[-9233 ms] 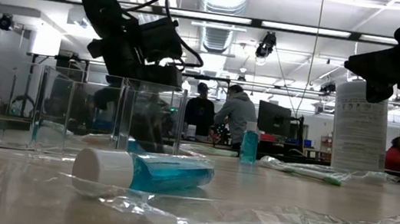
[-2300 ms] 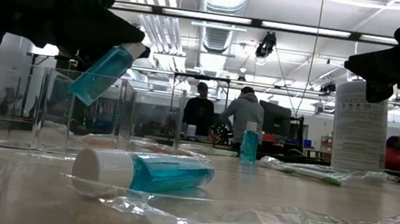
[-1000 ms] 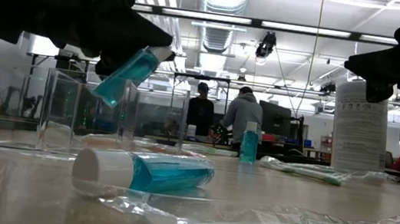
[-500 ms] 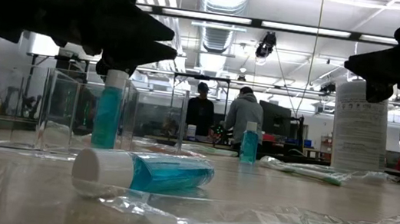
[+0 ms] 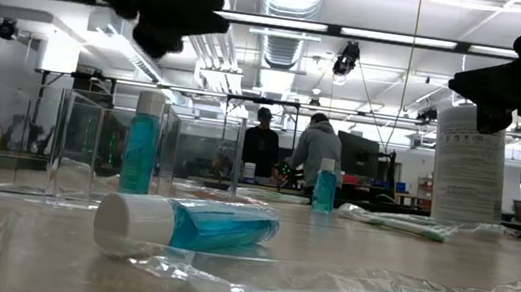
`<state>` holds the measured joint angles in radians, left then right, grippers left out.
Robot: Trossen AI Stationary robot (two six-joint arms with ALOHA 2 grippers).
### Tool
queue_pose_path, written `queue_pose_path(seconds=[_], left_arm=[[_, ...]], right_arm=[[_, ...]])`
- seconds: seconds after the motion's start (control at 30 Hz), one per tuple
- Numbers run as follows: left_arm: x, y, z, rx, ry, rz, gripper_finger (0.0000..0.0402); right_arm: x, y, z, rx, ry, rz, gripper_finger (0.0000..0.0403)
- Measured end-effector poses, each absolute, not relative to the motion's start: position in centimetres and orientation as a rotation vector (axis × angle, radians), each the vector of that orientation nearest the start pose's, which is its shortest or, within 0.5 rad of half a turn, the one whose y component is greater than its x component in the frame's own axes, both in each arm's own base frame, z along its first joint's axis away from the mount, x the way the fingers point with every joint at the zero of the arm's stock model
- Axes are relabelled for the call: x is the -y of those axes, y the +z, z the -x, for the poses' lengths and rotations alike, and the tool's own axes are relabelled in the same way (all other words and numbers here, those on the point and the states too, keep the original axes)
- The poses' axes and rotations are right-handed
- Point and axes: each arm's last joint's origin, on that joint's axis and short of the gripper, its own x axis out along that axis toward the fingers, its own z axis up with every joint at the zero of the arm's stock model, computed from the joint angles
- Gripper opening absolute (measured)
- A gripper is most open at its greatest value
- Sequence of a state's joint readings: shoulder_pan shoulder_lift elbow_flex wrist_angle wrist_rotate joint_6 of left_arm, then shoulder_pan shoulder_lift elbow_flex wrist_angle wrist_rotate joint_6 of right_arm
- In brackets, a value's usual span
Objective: Pick & Place toothbrushing station
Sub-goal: Put the blue mouthwash into the transparent organizer
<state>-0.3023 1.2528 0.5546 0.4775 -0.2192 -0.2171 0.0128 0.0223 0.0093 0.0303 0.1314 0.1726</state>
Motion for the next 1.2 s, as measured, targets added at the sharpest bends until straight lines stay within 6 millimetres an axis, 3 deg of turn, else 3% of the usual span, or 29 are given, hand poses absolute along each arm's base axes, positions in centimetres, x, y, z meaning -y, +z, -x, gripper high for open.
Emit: queue_pose_path(seconds=[0.23, 0.43, 0.57, 0.7, 0.93, 1.2], left_arm=[[6.9, 29.2, -25.0, -0.501, 0.085, 0.210, 0.0147], [7.3, 32.2, -25.5, -0.555, 0.289, 0.433, 0.0152], [8.0, 32.4, -26.1, -0.618, 0.367, 0.558, 0.0179], [9.3, 32.0, -26.7, -0.687, 0.320, 0.632, 0.0201], [12.1, 30.3, -26.6, -0.849, 0.230, 0.703, 0.0206], [15.5, 29.2, -26.1, -0.896, 0.195, 0.767, 0.0206]], right_arm=[[0.3, 16.8, -9.8, 0.028, -0.117, -0.174, 0.0068], [0.3, 16.8, -9.8, 0.028, -0.117, -0.174, 0.0068], [0.3, 16.8, -9.8, 0.028, -0.117, -0.174, 0.0068], [0.3, 16.8, -9.8, 0.028, -0.117, -0.174, 0.0068], [0.3, 16.8, -9.8, 0.028, -0.118, -0.174, 0.0068], [0.3, 16.8, -9.8, 0.028, -0.117, -0.174, 0.0068]])
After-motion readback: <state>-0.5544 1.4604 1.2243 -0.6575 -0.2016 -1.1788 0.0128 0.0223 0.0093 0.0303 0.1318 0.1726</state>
